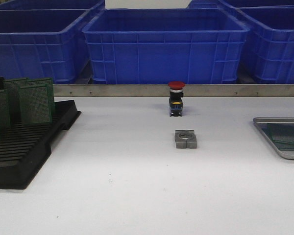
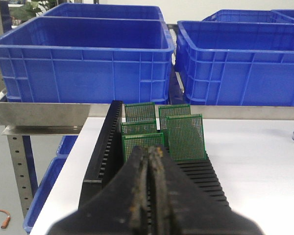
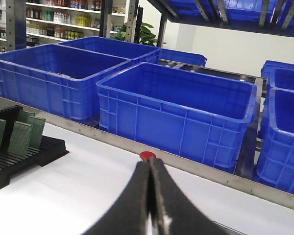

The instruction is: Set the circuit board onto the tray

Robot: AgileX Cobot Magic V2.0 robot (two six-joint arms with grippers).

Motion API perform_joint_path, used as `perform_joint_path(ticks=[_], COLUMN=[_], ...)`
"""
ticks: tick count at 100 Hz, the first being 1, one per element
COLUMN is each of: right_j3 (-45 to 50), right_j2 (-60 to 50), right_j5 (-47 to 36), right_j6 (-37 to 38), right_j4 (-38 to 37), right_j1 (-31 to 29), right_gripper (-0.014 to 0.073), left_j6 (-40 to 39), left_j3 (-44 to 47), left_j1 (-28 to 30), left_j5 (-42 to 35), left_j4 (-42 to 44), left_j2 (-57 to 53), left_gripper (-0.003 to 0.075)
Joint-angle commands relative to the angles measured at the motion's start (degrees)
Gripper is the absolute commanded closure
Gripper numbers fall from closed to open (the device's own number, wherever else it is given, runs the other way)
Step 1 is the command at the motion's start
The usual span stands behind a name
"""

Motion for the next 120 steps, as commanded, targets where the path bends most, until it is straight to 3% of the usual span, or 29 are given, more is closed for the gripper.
perform_joint_path(ticks=[1,74,99,109,120], right_j3=[-1.35,-1.35,-1.29,-0.12,2.03], right_j2=[0.69,0.69,0.69,0.69,0.69], right_j5=[-1.71,-1.91,-8.03,-15.17,-22.94], right_j6=[-0.1,-0.15,-0.15,0.29,9.99], right_j4=[1.45,1.45,1.45,-0.97,-9.67], right_j1=[-0.03,-0.03,-0.03,-0.03,-0.14], right_gripper=[0.0654,0.0654,0.0654,0.0654,0.0654], left_j6=[-0.62,-0.62,-0.62,-0.62,-0.62], left_j3=[2.75,2.75,2.75,2.75,2.75], left_j1=[-0.07,-0.07,-0.07,-0.07,-0.07], left_j5=[-5.05,-5.05,-5.05,-5.05,-5.05], left_j4=[0.0,0.0,0.0,0.0,0.0], left_j2=[-1.74,-1.74,-1.74,-1.74,-1.74], left_gripper=[0.0741,0.0741,0.0741,0.0741,0.0741])
